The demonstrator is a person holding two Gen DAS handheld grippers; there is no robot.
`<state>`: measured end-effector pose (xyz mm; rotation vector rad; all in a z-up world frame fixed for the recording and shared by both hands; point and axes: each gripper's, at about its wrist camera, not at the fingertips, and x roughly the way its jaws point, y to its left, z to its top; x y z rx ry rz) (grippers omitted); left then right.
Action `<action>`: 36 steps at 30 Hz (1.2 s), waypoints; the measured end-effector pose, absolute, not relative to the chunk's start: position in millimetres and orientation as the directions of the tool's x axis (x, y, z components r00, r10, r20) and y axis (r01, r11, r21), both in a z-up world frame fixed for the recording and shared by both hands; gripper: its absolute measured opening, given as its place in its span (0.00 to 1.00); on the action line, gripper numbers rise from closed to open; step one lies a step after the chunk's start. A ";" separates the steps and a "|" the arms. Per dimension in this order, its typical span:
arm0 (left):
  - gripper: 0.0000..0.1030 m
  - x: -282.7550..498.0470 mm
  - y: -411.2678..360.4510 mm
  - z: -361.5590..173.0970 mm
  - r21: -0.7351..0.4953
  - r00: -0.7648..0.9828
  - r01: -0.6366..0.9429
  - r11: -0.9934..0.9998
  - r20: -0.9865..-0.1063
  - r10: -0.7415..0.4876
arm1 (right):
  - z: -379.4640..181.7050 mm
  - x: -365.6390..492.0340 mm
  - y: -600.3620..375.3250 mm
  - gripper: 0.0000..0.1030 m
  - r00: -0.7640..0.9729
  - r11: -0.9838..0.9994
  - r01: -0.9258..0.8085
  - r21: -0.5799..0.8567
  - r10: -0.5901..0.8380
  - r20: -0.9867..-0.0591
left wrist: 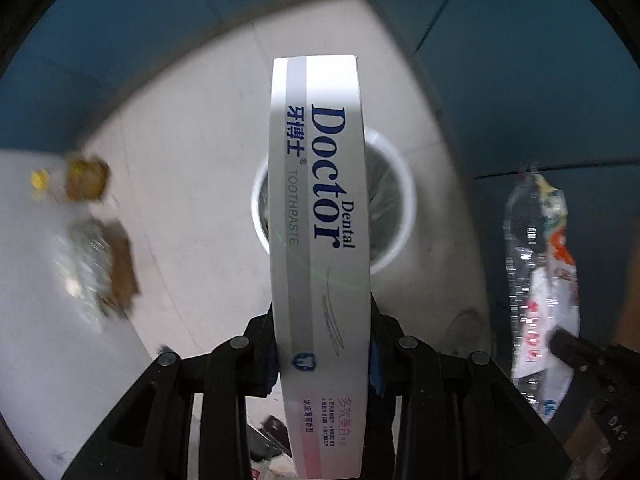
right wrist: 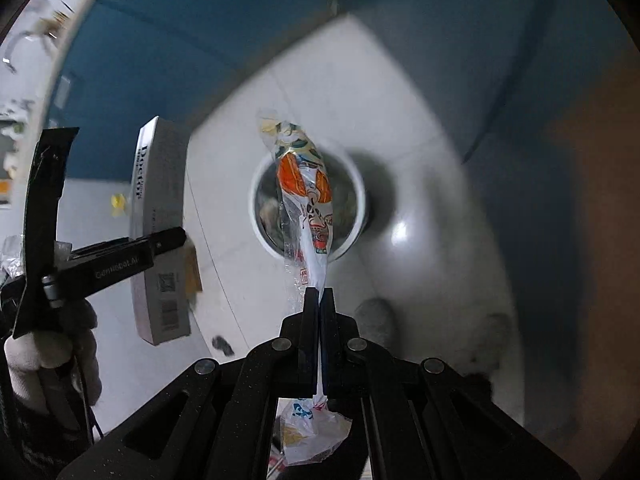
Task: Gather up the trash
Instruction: 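Carry both items over the wastebasket and open both tools to drop them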
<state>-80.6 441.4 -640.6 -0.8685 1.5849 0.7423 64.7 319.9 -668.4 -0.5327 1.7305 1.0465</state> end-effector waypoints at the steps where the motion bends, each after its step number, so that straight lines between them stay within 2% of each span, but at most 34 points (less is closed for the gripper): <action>1: 0.30 -89.5 448.7 -673.4 0.001 -0.108 -0.855 0.519 -0.979 -0.176 | -703.3 58.1 329.1 0.00 -0.419 0.528 -0.750 0.399 0.088 -0.904; 6: 0.31 -107.7 470.2 -777.9 -0.042 -0.097 -0.859 0.510 -0.965 -0.242 | -834.5 37.4 365.2 0.00 -0.496 0.520 -0.751 0.407 -0.037 -0.868; 11: 0.32 -116.6 482.4 -813.8 -0.079 -0.063 -0.865 0.495 -0.962 -0.264 | -903.7 30.0 393.3 0.01 -0.515 0.499 -0.771 0.396 -0.122 -0.849; 12: 0.35 -115.4 484.0 -813.7 -0.078 -0.061 -0.871 0.485 -0.962 -0.265 | -913.3 24.6 398.2 0.02 -0.507 0.493 -0.782 0.382 -0.146 -0.849; 13: 0.51 -116.9 485.9 -813.2 -0.082 -0.053 -0.878 0.471 -0.963 -0.266 | -919.3 25.1 405.4 0.03 -0.503 0.492 -0.786 0.375 -0.155 -0.850; 14: 0.62 -115.7 487.5 -810.0 -0.081 -0.044 -0.886 0.456 -0.965 -0.257 | -923.7 20.5 409.8 0.09 -0.492 0.485 -0.796 0.362 -0.170 -0.854; 15: 0.85 -121.5 491.2 -804.5 -0.082 -0.030 -0.895 0.439 -0.970 -0.243 | -928.0 23.5 416.8 0.18 -0.474 0.475 -0.809 0.346 -0.180 -0.862; 16: 0.98 -124.0 494.0 -799.2 -0.088 -0.015 -0.902 0.424 -0.972 -0.235 | -931.9 25.3 419.6 0.49 -0.463 0.468 -0.817 0.337 -0.183 -0.867; 17: 0.98 -126.7 496.1 -794.2 -0.088 -0.007 -0.908 0.409 -0.974 -0.226 | -928.2 23.6 423.0 0.70 -0.459 0.466 -0.818 0.336 -0.178 -0.870; 21: 0.98 -151.2 499.6 -750.7 -0.020 -0.027 -0.930 0.368 -0.992 -0.122 | -906.4 35.5 432.1 0.75 -0.386 0.444 -0.846 0.296 -0.126 -0.914; 23: 0.98 -156.5 493.4 -722.8 0.024 -0.047 -0.929 0.370 -0.997 -0.055 | -883.0 40.0 436.9 0.96 -0.323 0.419 -0.871 0.255 -0.097 -0.942; 24: 0.98 -159.2 489.5 -707.2 0.036 -0.049 -0.930 0.366 -0.998 -0.025 | -862.1 38.8 437.3 0.99 -0.258 0.401 -0.892 0.208 -0.074 -0.963; 29: 0.98 -173.7 472.4 -617.6 0.074 -0.024 -0.932 0.355 -0.990 0.141 | -764.0 24.4 433.0 1.00 -0.064 0.325 -0.943 0.076 0.047 -0.997; 36: 0.98 -172.5 440.9 -496.8 0.100 -0.019 -0.931 0.352 -0.974 0.225 | -608.9 13.6 409.2 1.00 0.023 0.310 -0.951 0.025 0.150 -0.988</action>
